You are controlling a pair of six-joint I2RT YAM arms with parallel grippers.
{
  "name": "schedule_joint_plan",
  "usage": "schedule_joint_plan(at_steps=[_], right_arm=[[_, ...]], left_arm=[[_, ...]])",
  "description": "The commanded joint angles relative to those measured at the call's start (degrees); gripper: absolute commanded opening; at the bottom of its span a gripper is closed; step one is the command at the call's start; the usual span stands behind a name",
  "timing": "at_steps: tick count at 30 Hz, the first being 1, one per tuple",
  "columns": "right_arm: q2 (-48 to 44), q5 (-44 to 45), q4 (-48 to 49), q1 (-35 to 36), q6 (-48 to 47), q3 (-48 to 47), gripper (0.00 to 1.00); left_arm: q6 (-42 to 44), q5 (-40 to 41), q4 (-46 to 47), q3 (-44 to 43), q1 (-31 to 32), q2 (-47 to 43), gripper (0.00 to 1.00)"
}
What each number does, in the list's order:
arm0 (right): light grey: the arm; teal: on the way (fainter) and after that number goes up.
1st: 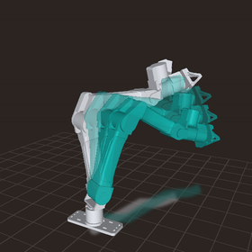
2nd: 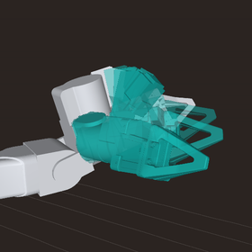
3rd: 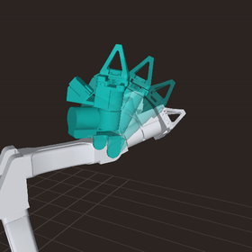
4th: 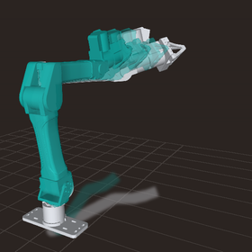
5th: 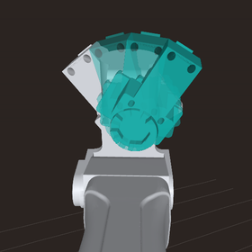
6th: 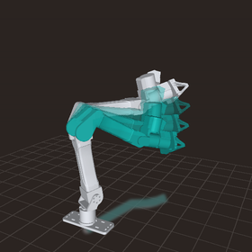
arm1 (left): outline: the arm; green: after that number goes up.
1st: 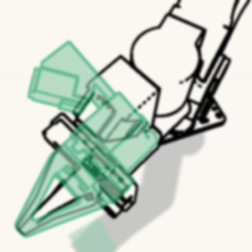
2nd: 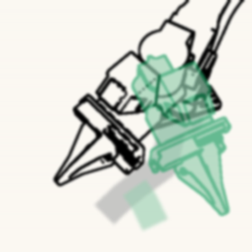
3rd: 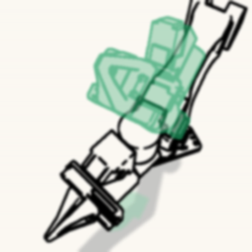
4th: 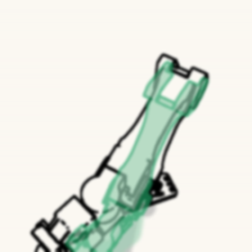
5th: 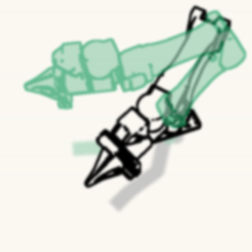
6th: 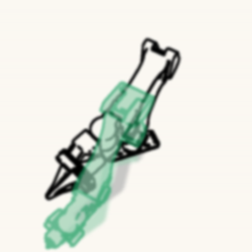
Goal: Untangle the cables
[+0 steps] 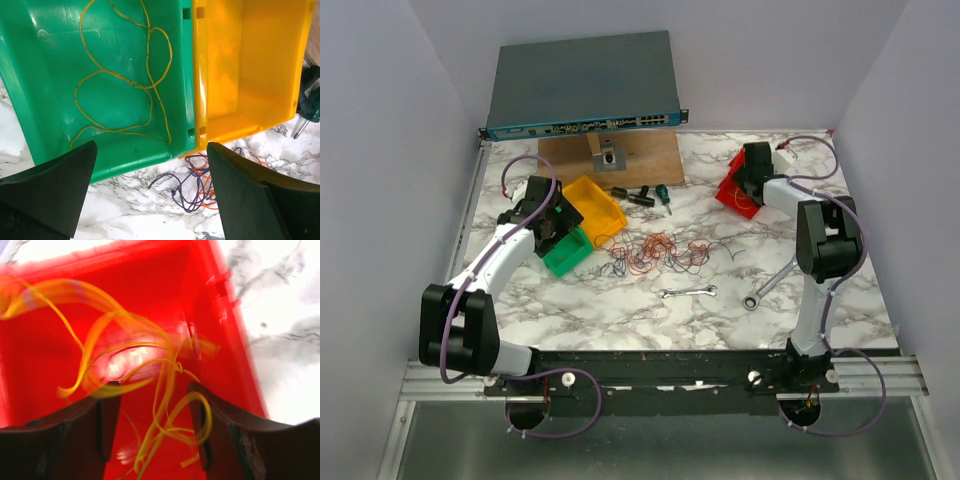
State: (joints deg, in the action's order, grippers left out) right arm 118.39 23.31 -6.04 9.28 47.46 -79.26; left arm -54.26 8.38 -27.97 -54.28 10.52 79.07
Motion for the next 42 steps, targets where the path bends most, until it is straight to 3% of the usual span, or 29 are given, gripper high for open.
schedule_joint_plan(at_steps=[1, 8, 17, 26, 29, 32, 34, 38, 42], right_arm=[[-2.58, -2.17, 2.57, -0.31, 0.18, -1.52, 0.84], [-13.67, -6.62, 0.89, -0.31, -2.62, 1.76, 0.91], [-25.97, -11.22, 1.52, -0.31, -3.49, 9.13, 0.93], [-36.45, -12.88, 3.97, -0.31, -3.12, 14.8, 0.93], [-38.66, -12.51, 3.93, -0.31, -3.25, 16.0, 0.94], [-40.45, -12.59, 4.02, -0.31, -3.07, 17.48, 0.94], [-41.47, -12.38, 4.11, -0.31, -2.98, 18.54, 0.94], [-42.7, -12.15, 3.22, -0.36, -3.92, 19.57, 0.94], [-43.87, -13.51, 2.3, -0.31, -4.31, 20.52, 0.94]], left_arm=[[-1.82, 1.66, -5.97, -4.22, -0.84, 3.42, 0.93], [-4.3, 2.1, -6.07, -4.84, -2.99, 4.85, 0.82], [-7.48, 1.95, -6.7, -9.41, -3.58, 12.31, 0.66], [-16.88, 5.33, -6.11, -9.8, -3.26, 17.78, 0.59], [-17.29, 7.49, -5.92, -10.77, -3.23, 18.75, 0.39], [-16.46, 7.53, -3.72, -10.25, -3.5, 18.68, 0.0], [-14.33, 9.03, -3.02, -10.17, -3.39, 16.98, 0.0], [-13.96, 19.53, -8.22, -10.19, -0.86, 9.41, 0.0], [-11.33, 20.31, -11.15, -9.65, -0.13, 1.74, 0.0]])
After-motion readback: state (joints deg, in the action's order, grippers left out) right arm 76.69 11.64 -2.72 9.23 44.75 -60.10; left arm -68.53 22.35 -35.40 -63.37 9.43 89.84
